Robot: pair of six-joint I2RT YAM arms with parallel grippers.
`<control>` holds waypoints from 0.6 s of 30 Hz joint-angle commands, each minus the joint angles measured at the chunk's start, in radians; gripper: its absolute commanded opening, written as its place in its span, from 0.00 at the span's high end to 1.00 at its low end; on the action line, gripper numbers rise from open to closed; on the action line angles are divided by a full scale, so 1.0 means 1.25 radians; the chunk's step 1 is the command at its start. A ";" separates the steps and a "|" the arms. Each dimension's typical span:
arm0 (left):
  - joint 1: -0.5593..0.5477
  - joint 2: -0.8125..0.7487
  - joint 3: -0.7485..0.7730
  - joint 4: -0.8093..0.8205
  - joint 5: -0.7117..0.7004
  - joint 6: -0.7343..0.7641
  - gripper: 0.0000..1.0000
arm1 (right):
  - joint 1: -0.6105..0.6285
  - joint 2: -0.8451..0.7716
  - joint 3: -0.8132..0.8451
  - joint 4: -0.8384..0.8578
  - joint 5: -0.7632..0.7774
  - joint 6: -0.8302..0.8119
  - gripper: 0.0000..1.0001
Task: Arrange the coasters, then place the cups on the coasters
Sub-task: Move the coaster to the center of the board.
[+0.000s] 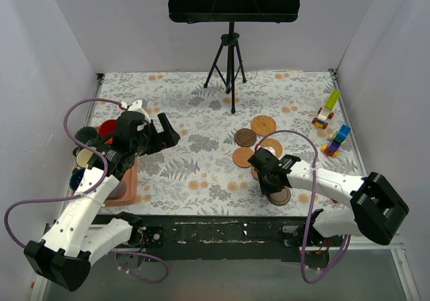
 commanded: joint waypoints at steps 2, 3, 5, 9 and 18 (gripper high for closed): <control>-0.004 -0.006 0.009 0.003 0.002 0.004 0.02 | 0.027 0.068 0.041 0.041 -0.113 -0.014 0.71; -0.004 -0.006 0.011 0.003 0.002 0.004 0.02 | 0.030 0.078 0.051 0.047 -0.120 -0.020 0.71; -0.004 -0.007 0.011 0.001 0.000 0.004 0.02 | 0.037 0.092 0.065 0.062 -0.132 -0.035 0.71; -0.004 -0.006 0.011 0.002 -0.003 0.004 0.02 | 0.052 0.123 0.099 0.094 -0.158 -0.056 0.71; -0.004 -0.002 0.013 0.002 -0.009 0.005 0.02 | 0.083 0.259 0.246 0.116 -0.183 -0.130 0.71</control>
